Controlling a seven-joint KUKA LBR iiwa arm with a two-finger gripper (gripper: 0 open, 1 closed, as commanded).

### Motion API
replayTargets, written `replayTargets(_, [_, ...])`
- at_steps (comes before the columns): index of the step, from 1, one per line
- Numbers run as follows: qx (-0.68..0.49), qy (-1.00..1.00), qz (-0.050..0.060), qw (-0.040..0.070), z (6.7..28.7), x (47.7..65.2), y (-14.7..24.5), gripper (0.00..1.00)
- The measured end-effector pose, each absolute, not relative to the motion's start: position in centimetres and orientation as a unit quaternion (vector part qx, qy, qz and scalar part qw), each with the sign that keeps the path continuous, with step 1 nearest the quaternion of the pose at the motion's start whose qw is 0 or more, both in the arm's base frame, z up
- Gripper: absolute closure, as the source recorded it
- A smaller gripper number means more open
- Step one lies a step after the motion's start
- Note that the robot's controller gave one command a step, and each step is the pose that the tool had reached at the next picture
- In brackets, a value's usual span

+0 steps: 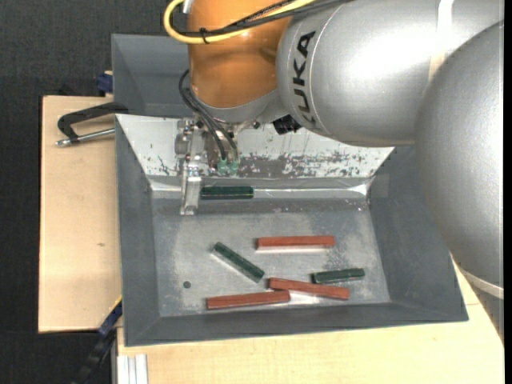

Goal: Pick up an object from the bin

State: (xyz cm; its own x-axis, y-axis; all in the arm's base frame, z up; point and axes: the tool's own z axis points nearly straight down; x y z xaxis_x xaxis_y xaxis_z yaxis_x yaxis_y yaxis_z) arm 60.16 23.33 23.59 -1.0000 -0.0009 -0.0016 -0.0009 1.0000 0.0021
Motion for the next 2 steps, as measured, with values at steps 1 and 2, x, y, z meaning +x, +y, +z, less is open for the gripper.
replayTargets(1, [-0.021, 1.000, 0.001, 0.003, 17.4, 57.3, 22.4, 0.00])
replayTargets(2, [0.042, 0.999, 0.000, -0.001, 13.2, 57.2, 22.0, 0.00])
